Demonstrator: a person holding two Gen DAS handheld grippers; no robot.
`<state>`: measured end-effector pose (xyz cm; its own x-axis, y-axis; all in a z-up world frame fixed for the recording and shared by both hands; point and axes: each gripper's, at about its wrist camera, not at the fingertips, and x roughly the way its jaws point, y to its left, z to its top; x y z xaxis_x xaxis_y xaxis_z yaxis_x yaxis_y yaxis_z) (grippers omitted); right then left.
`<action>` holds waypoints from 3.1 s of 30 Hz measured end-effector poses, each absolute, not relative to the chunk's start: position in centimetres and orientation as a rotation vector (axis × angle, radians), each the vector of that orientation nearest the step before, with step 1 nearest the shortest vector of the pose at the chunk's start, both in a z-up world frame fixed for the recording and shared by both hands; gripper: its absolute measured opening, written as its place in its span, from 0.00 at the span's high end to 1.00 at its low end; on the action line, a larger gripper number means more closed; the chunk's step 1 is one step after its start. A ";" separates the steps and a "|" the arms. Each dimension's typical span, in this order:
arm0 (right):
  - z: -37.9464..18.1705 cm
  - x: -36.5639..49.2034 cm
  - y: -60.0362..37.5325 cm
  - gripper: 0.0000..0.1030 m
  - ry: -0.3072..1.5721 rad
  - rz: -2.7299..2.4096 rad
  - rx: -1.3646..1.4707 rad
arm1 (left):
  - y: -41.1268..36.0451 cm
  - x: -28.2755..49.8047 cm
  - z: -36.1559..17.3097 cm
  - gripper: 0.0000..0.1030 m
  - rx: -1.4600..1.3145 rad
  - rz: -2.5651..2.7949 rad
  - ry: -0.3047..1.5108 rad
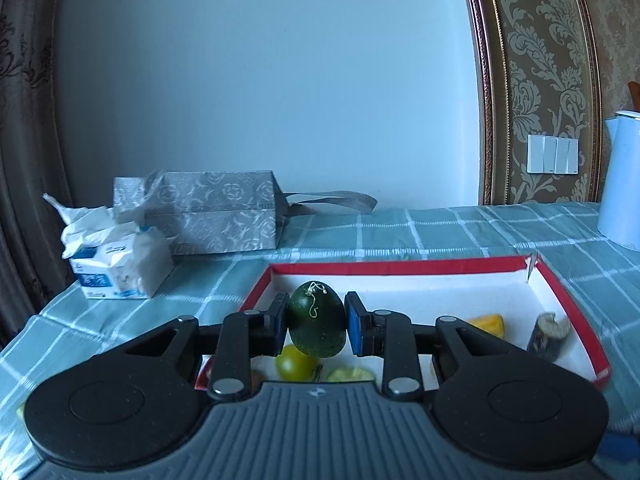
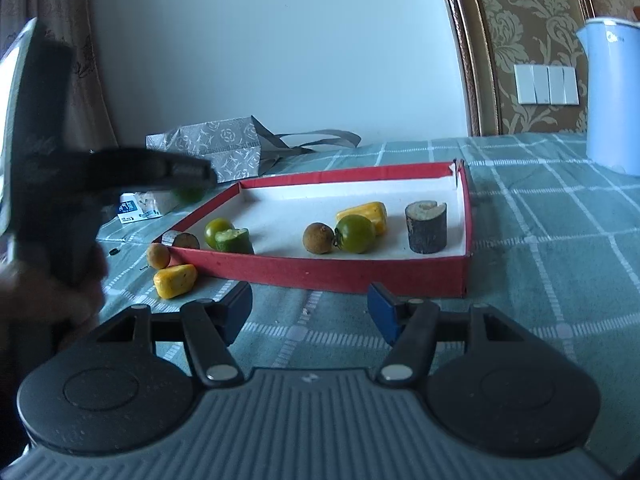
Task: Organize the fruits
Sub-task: 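Lower the dark green oval fruit into the tray and open the left tool, then grasp the second yellow papaya chunk beside the tray with the right tool, then grasp the brown round fruit with the left tool while the right tool holds the yellow chunk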
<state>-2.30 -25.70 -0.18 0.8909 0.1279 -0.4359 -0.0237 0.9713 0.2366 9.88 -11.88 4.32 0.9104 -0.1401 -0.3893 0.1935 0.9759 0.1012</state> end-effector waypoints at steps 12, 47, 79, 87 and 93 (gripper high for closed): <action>-0.5 -1.6 -26.3 0.40 0.498 0.077 0.269 | -15.1 13.7 3.2 0.69 0.172 -0.201 0.437; 0.3 1.2 -16.7 0.12 0.488 0.257 0.044 | 7.2 3.7 0.8 0.26 -0.095 0.035 0.352; -1.1 8.3 -10.4 0.57 0.656 0.166 -0.026 | 9.5 4.7 0.3 0.26 -0.260 -0.005 0.442; -0.5 6.5 -10.7 0.58 0.620 0.200 -0.005 | 9.5 4.8 0.3 0.26 -0.258 -0.001 0.443; 1.0 1.9 -14.2 0.58 0.590 0.243 0.095 | 9.0 4.8 0.2 0.26 -0.225 -0.010 0.439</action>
